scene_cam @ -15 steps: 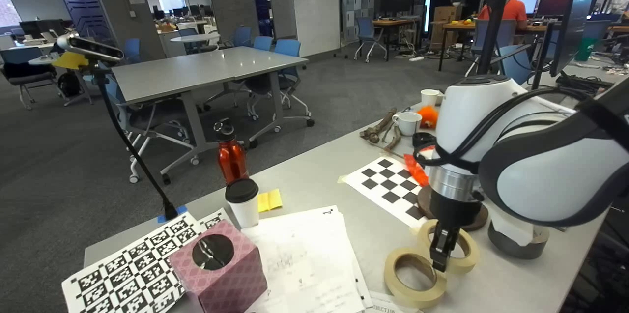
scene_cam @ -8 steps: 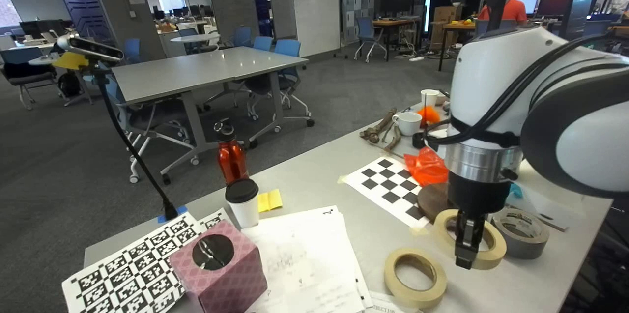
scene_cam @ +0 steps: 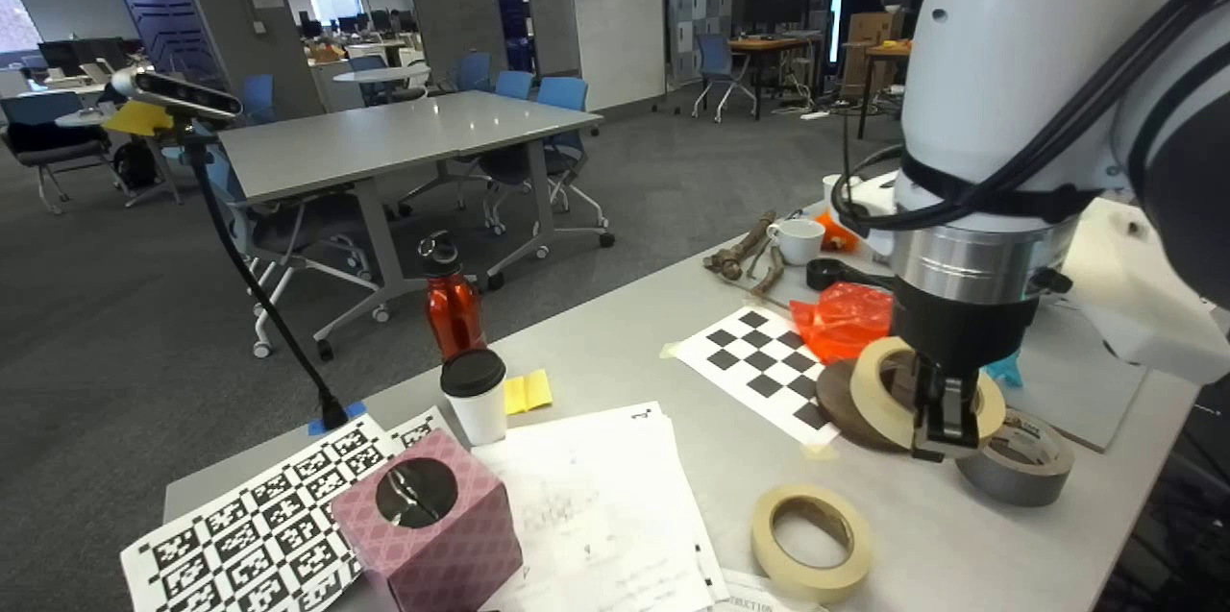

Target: Put the masking tape on the rack.

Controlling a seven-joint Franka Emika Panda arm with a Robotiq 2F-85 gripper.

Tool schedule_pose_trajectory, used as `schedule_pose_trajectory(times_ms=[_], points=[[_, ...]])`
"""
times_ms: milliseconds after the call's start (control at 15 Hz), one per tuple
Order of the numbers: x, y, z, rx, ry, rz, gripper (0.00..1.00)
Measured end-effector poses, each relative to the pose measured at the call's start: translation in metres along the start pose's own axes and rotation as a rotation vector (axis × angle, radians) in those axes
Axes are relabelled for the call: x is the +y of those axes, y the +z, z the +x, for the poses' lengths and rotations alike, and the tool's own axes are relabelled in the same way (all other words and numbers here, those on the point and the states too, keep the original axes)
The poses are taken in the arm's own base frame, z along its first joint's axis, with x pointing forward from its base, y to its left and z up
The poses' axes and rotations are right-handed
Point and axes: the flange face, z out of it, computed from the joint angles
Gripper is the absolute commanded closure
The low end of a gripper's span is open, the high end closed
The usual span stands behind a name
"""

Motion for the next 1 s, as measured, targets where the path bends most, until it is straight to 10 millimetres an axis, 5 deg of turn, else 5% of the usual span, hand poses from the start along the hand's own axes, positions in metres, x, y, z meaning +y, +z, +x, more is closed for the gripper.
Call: schedule_pose_trajectory(times_ms=[800,867,1000], points=[[-0.006,-0.097,-0.034,-0.004,-0.011,-0.123,0.95],[-0.003,-0.103,-0.037,0.005,0.001,-0.122,0.78],[0.003,-0.113,-0.045,0.021,0.021,-0.116,0.78]])
